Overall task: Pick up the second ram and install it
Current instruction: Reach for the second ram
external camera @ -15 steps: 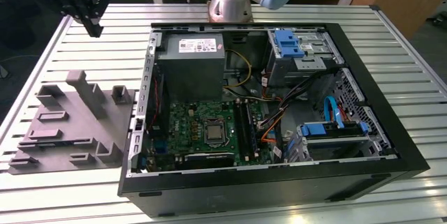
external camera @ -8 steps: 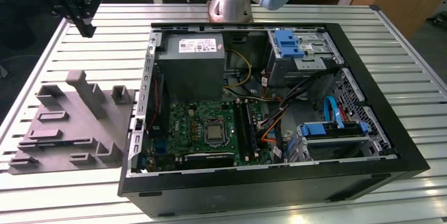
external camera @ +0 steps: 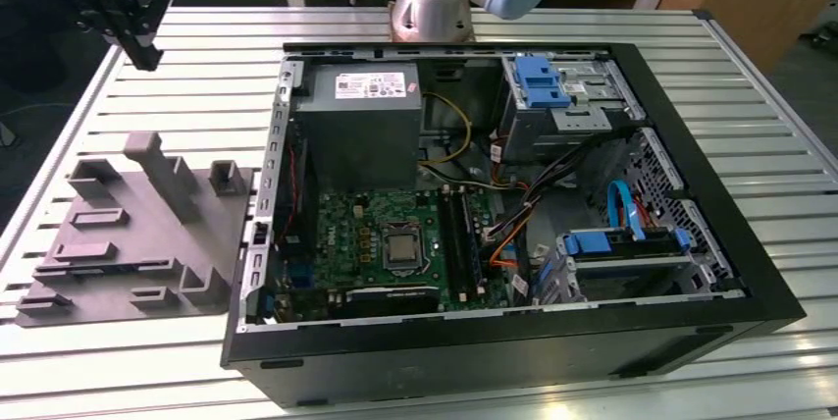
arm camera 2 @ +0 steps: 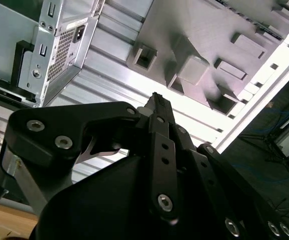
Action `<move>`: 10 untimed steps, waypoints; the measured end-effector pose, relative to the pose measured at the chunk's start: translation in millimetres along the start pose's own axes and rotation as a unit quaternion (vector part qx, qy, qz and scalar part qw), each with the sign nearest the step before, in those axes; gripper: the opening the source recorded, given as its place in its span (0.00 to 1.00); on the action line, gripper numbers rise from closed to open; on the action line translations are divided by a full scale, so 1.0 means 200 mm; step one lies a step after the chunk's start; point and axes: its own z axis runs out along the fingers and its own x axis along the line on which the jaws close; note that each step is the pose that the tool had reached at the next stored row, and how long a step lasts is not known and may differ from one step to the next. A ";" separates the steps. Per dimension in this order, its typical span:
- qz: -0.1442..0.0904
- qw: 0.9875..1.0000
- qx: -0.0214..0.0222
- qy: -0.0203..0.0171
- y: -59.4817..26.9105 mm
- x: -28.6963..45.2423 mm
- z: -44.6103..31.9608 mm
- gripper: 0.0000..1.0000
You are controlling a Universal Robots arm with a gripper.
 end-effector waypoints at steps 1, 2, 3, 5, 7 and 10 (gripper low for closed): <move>0.000 1.000 0.000 0.000 -0.001 0.009 0.000 0.10; 0.000 1.000 0.000 0.000 -0.002 0.018 0.000 0.10; 0.000 1.000 0.000 0.000 -0.002 0.026 0.000 0.10; 0.000 1.000 0.000 0.000 -0.003 0.040 0.000 0.10; 0.000 1.000 0.000 0.000 -0.005 0.057 -0.001 0.10; 0.000 1.000 0.000 0.000 -0.007 0.084 -0.001 0.10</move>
